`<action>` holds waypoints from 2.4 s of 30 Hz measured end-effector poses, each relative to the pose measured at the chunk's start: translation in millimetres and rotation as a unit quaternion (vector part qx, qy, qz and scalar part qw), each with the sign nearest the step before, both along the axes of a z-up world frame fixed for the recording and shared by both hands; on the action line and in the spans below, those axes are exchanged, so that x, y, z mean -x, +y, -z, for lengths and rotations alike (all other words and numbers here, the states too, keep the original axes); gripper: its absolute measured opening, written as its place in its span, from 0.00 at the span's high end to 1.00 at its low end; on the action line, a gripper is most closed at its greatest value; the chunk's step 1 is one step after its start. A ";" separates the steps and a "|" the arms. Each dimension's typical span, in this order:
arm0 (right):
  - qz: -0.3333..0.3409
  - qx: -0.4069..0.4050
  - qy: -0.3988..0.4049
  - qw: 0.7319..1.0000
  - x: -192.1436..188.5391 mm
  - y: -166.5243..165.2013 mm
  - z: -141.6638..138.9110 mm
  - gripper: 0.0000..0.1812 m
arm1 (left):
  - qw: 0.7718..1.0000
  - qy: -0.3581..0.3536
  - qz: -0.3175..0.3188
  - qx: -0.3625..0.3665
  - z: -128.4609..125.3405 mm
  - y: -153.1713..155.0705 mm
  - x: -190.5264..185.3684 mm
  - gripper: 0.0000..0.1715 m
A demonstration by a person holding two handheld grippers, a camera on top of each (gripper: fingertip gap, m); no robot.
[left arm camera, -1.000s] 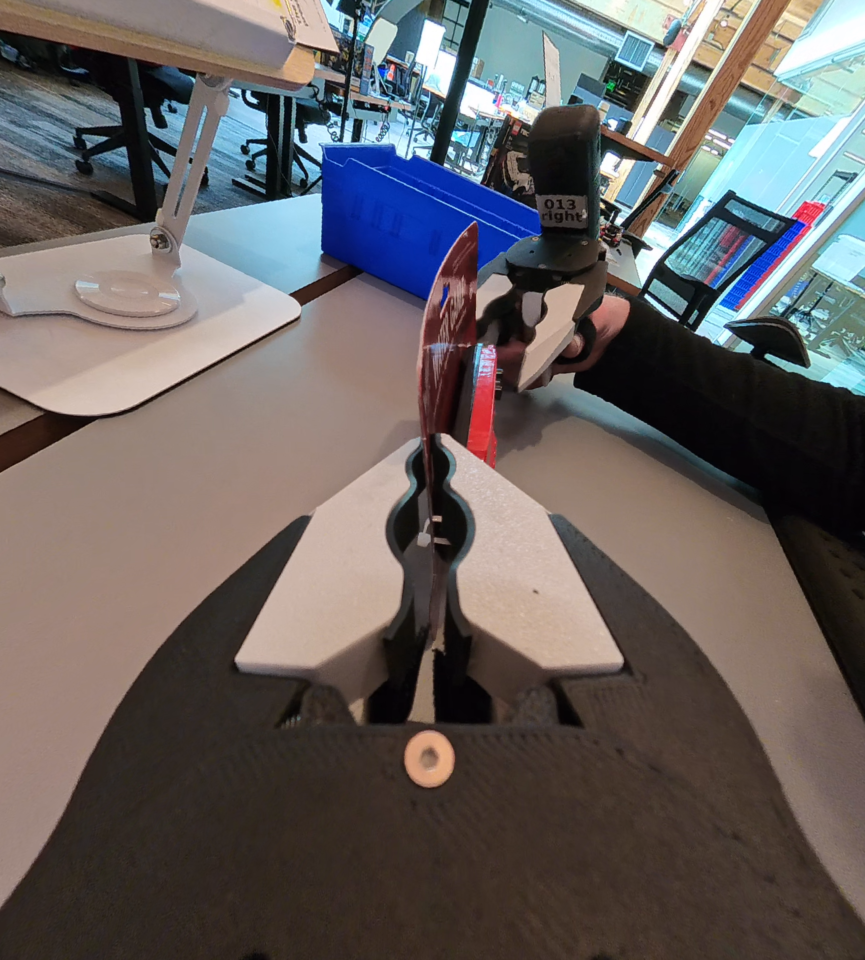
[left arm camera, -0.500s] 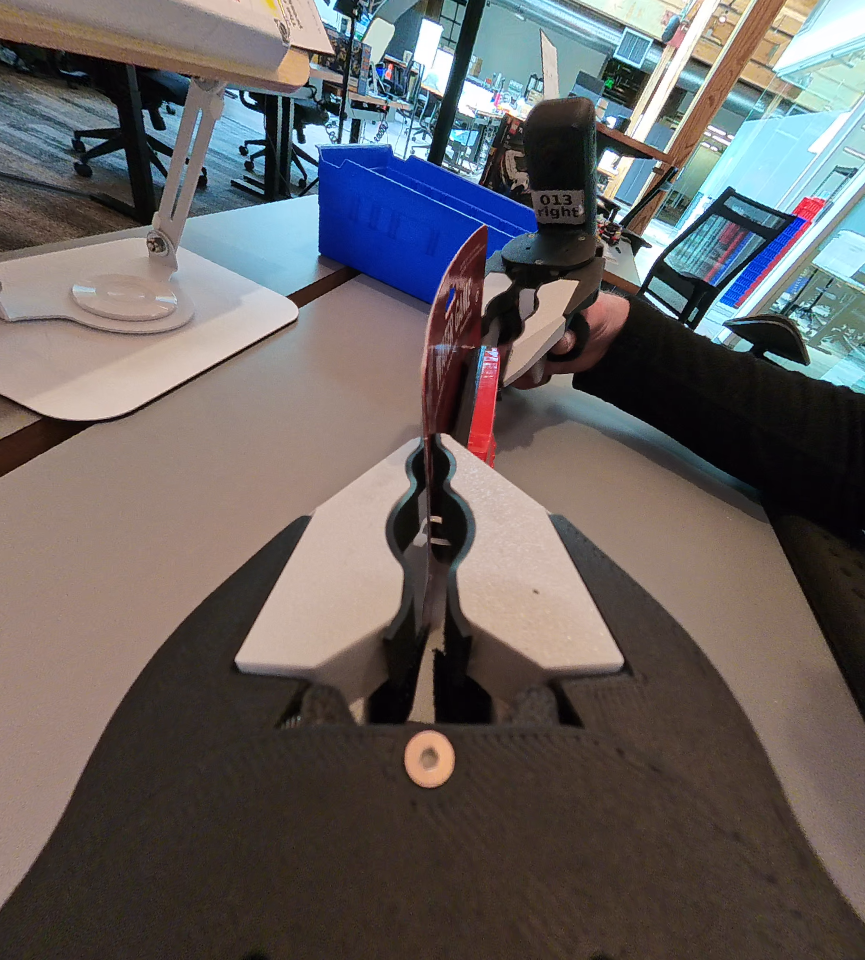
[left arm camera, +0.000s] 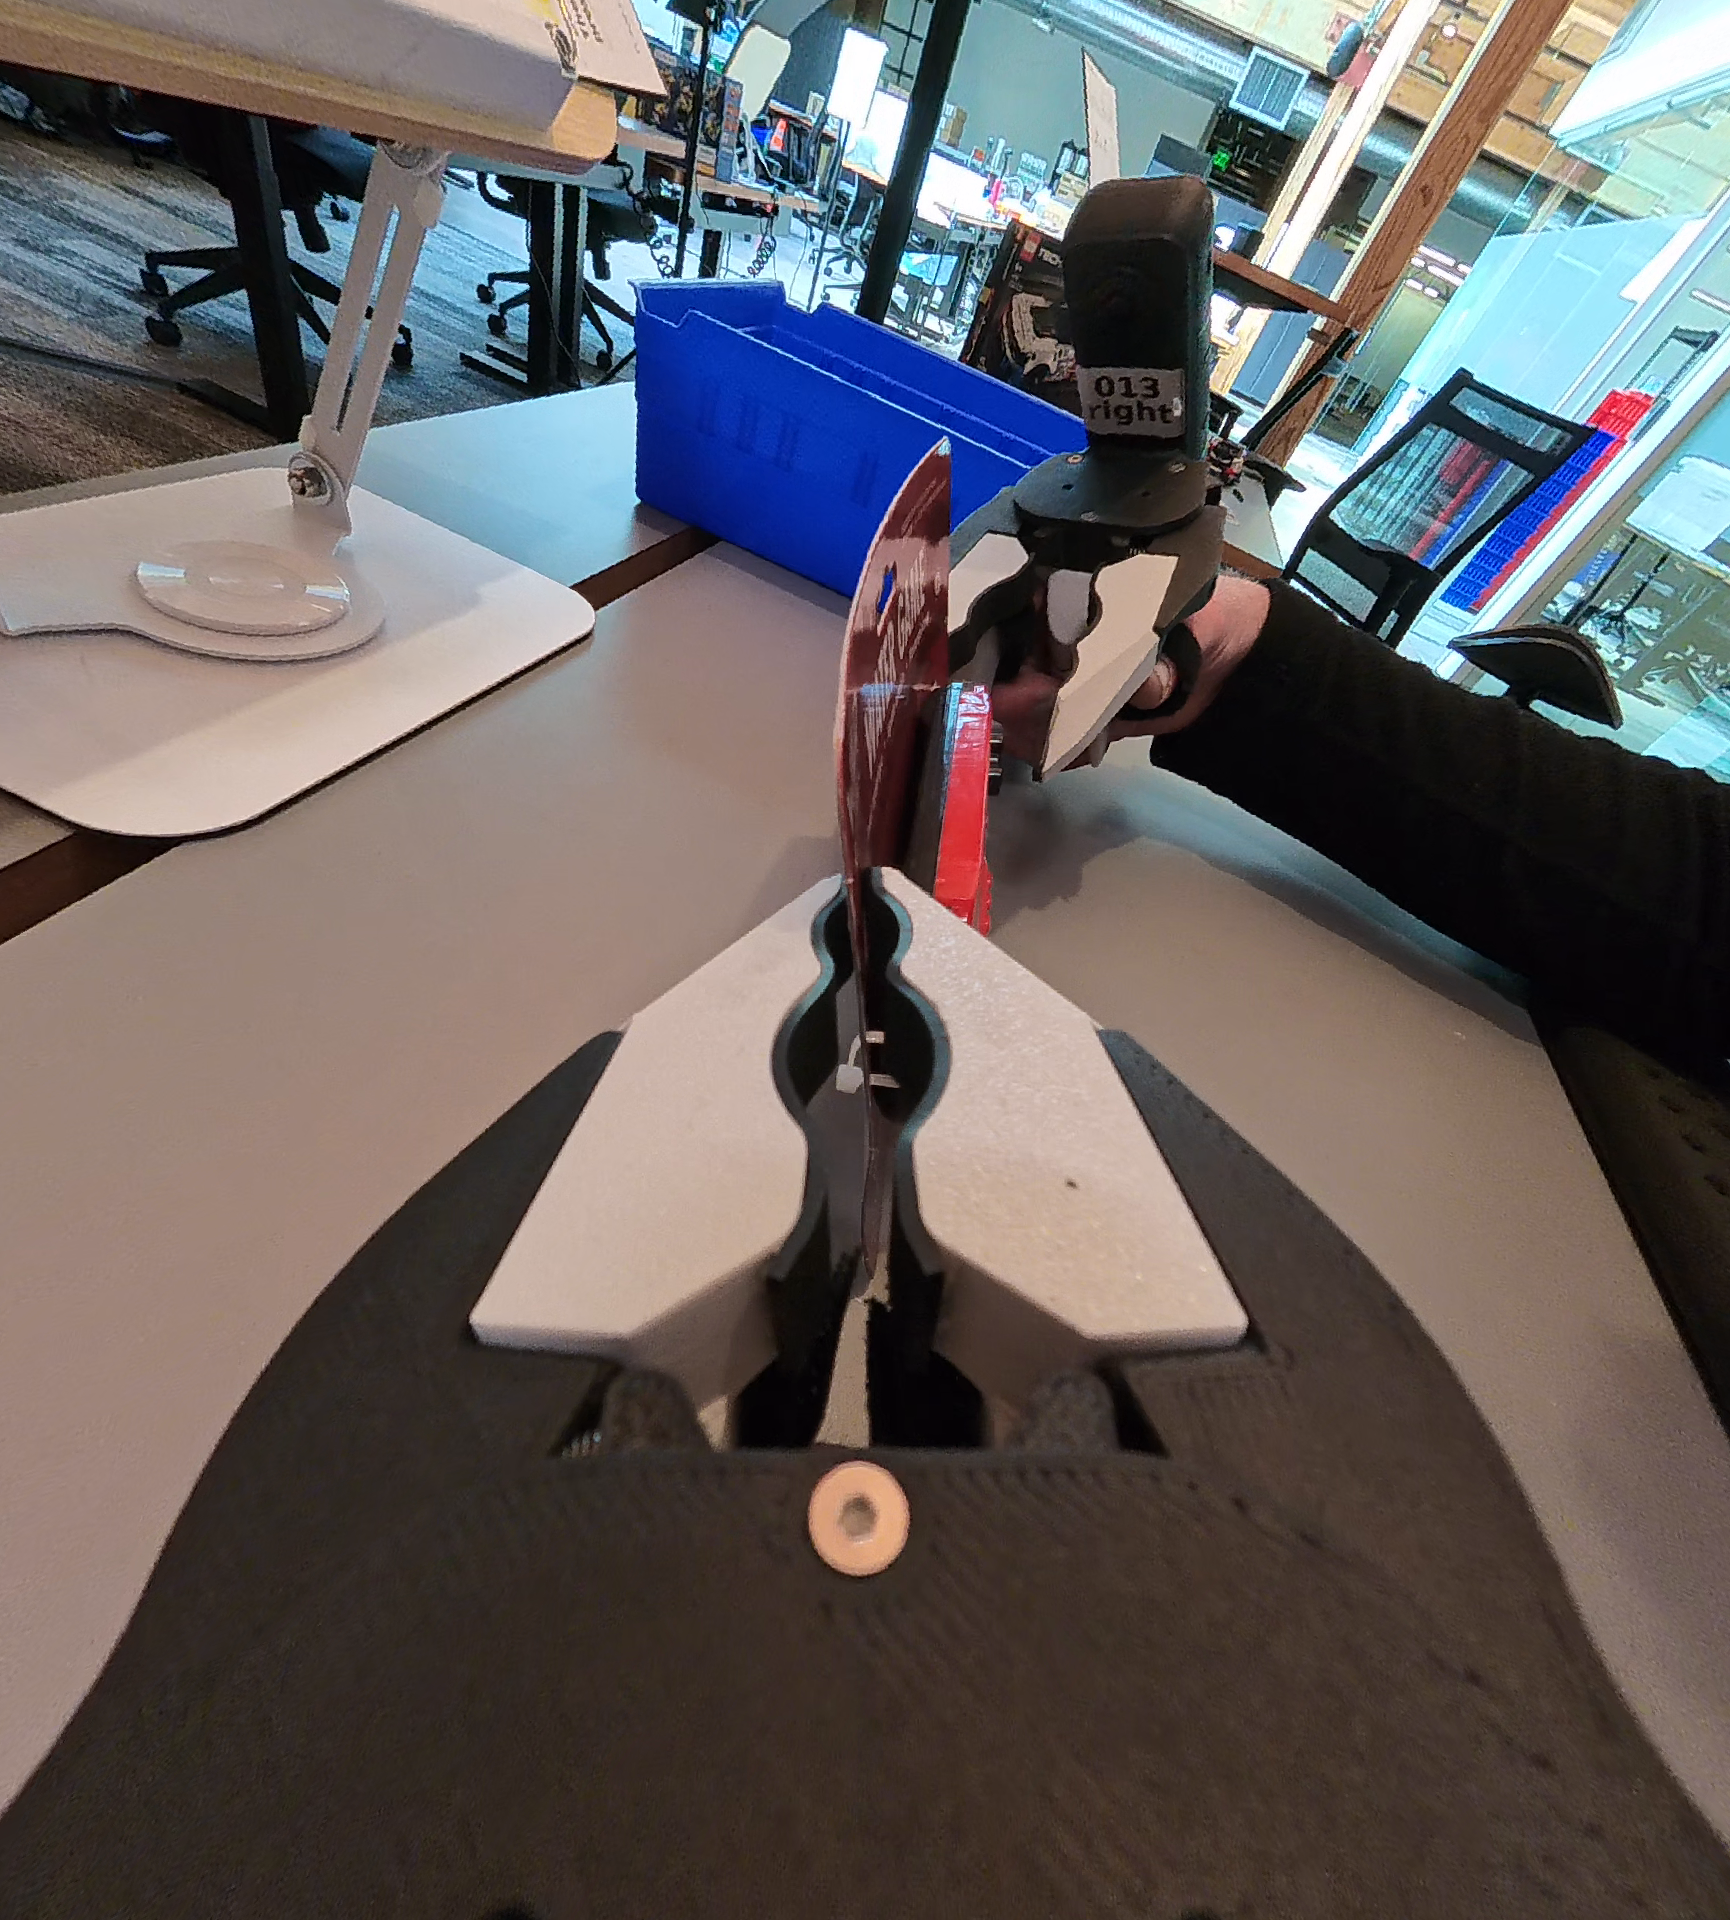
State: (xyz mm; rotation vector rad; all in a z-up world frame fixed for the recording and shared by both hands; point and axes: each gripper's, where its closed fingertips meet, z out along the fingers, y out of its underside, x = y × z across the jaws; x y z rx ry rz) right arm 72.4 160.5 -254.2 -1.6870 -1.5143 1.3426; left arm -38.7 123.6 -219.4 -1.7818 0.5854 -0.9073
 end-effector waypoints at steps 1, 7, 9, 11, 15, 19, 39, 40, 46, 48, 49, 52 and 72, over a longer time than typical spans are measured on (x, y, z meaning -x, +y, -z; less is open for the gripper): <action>0.000 0.000 0.000 1.000 0.0 0.0 0.0 0.74 | 1.000 0.000 0.000 0.000 0.0 0.0 0.0 1.00; -0.001 -0.002 -0.001 1.000 0.3 0.0 0.2 0.73 | 1.000 0.000 0.000 0.000 0.0 0.0 0.0 1.00; -0.001 -0.002 -0.001 1.000 0.5 0.0 0.0 0.74 | 1.000 0.000 0.000 0.000 0.0 0.1 0.1 1.00; 0.000 -0.003 -0.001 1.000 0.7 0.4 0.2 0.74 | 1.000 0.000 0.000 0.000 0.0 0.0 -0.1 1.00; 0.000 -0.002 0.000 1.000 0.9 0.8 0.1 0.75 | 1.000 -0.001 0.000 0.000 0.0 0.1 -0.2 1.00; 0.002 0.000 0.001 1.000 1.4 1.3 0.1 0.75 | 1.000 -0.001 0.000 0.000 0.0 0.2 -0.3 1.00; 0.002 0.002 0.001 1.000 2.9 2.6 -0.2 0.81 | 1.000 -0.001 -0.001 -0.001 -0.6 0.5 -0.6 1.00; 0.002 0.004 0.001 1.000 3.1 2.2 0.1 0.77 | 1.000 0.000 0.000 0.000 0.1 0.4 -0.7 1.00; -0.001 0.003 -0.013 1.000 3.9 0.3 5.1 0.72 | 1.000 0.002 0.003 0.001 1.2 -0.1 -3.1 1.00; -0.002 0.003 -0.013 1.000 3.0 0.1 4.6 0.73 | 1.000 0.001 0.003 0.002 1.2 0.1 -3.0 1.00; -0.003 0.003 -0.013 1.000 2.6 0.1 4.7 0.73 | 1.000 0.001 0.003 0.001 1.2 -0.1 -3.2 1.00; -0.004 0.000 -0.020 1.000 1.8 -0.2 6.6 0.74 | 1.000 0.001 0.003 0.001 1.2 0.1 -3.3 1.00; -0.013 -0.012 -0.026 0.999 -1.0 -2.4 10.6 0.81 | 1.000 -0.003 0.001 0.001 0.3 0.7 -3.7 1.00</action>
